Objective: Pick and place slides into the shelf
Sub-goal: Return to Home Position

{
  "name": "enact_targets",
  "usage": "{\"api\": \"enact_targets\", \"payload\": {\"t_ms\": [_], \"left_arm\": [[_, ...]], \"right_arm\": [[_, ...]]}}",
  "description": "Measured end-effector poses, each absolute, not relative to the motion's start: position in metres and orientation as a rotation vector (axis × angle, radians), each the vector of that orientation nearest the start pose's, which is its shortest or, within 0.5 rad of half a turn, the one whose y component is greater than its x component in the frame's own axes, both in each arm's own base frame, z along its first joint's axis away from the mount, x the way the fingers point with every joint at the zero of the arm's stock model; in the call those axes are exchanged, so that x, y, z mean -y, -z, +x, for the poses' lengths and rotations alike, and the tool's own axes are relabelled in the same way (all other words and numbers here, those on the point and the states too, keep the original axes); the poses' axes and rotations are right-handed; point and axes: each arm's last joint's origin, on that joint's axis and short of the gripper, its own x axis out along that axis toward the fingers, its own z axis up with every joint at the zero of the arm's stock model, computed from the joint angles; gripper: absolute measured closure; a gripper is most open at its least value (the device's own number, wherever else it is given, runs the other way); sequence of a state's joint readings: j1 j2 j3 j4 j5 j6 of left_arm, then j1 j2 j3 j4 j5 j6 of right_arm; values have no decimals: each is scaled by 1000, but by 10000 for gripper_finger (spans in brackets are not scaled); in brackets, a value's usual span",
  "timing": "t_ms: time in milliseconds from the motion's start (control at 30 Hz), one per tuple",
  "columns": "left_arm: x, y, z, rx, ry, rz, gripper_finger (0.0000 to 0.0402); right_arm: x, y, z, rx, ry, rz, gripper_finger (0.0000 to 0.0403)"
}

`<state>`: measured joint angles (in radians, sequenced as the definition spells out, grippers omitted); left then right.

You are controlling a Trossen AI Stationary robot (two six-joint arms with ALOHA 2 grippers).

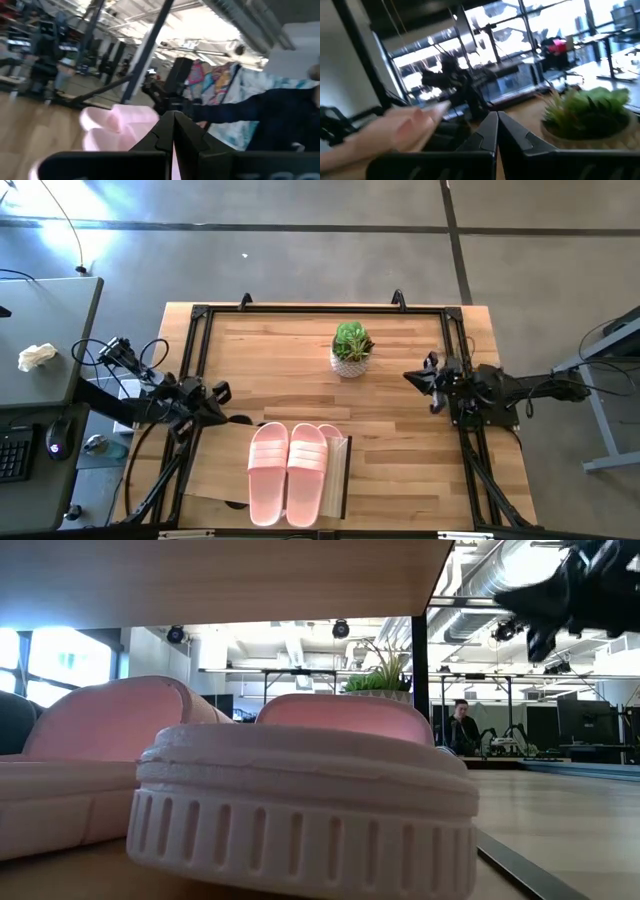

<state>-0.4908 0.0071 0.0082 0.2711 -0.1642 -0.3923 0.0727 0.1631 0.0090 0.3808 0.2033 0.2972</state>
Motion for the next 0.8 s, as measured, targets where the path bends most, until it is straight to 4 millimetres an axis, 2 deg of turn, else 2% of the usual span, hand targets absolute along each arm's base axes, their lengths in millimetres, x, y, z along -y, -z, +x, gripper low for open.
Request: {"api": "enact_targets", "payload": {"t_ms": [167, 400, 800], "left_arm": [[38, -187, 87, 172, 266, -417, 401], [33, -182, 88, 152, 71, -321, 401], [32, -182, 88, 155, 33, -307, 399]], "right_arm": [[0, -174, 107, 83, 190, 257, 403], [0, -160, 106, -55, 212, 230, 403], [0, -159, 106, -72, 211, 227, 403]]}}
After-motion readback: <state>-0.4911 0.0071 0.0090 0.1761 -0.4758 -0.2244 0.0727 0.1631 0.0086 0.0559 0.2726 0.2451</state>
